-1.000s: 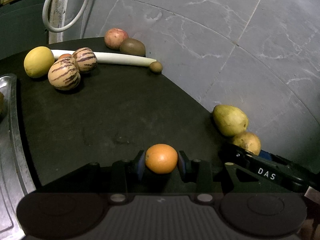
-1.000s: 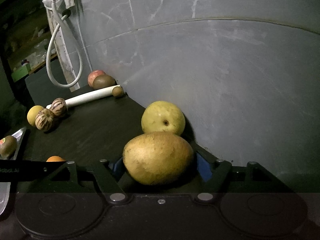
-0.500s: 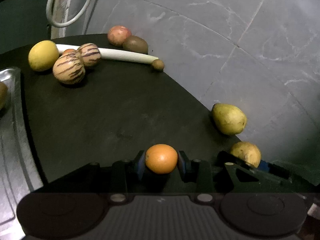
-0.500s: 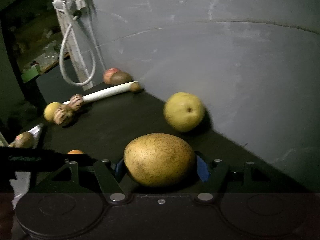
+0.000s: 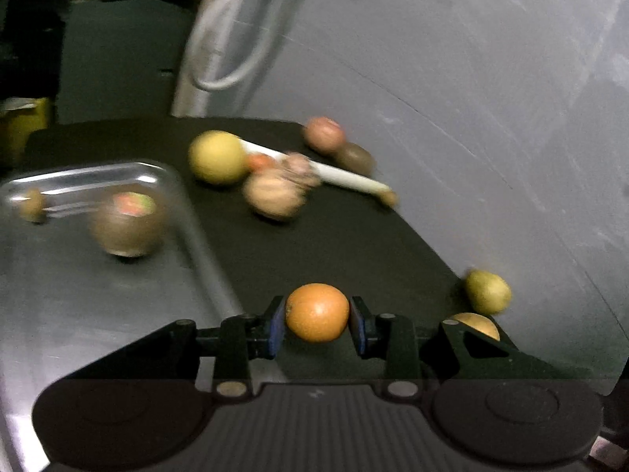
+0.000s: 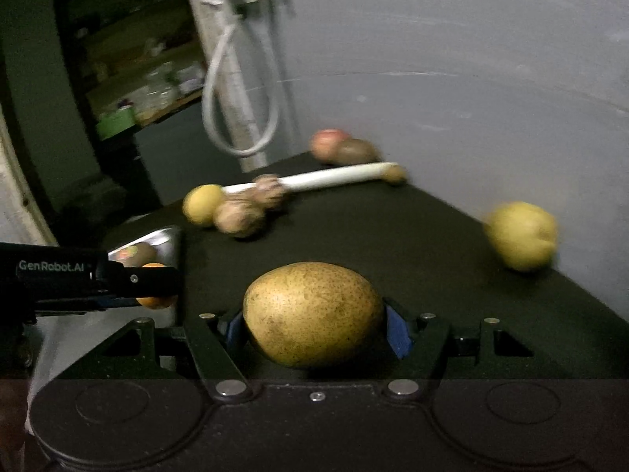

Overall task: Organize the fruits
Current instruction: 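Carry the orange and brown pear over the tray and open both tools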

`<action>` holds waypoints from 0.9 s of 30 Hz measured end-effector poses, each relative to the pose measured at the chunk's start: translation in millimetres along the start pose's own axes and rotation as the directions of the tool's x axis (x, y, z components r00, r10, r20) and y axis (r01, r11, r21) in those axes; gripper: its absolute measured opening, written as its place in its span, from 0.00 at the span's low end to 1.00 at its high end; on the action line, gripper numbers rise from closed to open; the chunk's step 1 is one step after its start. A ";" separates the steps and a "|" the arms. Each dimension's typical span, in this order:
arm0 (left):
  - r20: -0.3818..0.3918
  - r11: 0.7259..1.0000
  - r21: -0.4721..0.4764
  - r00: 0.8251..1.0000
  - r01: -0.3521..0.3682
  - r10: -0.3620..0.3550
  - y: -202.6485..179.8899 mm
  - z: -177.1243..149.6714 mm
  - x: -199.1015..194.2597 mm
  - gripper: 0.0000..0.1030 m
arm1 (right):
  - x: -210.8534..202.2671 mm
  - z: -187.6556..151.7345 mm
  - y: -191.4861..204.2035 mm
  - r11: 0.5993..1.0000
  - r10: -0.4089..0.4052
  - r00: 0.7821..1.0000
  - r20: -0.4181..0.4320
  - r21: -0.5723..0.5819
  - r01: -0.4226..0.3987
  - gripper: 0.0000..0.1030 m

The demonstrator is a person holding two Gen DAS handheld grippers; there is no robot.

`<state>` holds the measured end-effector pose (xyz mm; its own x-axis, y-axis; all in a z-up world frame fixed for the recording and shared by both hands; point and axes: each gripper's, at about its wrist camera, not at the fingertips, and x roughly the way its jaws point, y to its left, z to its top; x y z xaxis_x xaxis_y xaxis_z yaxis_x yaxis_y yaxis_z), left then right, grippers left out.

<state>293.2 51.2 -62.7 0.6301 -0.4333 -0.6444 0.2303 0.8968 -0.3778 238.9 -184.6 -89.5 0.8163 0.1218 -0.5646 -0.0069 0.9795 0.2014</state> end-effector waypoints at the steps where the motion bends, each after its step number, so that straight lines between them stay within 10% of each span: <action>1: 0.008 1.000 -0.009 1.000 -0.014 0.014 10.3 2.6 -6.2 0.36 | 2.4 1.6 11.3 1.000 0.018 1.000 -0.001 -0.013 -0.018 0.68; 13: 0.028 0.982 -0.099 0.986 -0.161 0.165 123.1 17.2 -38.6 0.36 | 54.3 1.6 127.8 0.970 0.178 0.980 -0.093 -0.149 -0.191 0.68; 27: -0.009 0.981 -0.092 0.986 -0.169 0.169 149.7 13.0 -27.2 0.36 | 74.4 -13.8 167.8 0.919 0.153 0.976 -0.158 -0.340 -0.199 0.68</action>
<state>320.2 198.5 -93.1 0.6533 -0.2760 -0.7050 0.0509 0.9451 -0.3228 290.5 -9.0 -108.8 0.7039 0.2937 -0.6467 -0.3649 0.9307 0.0255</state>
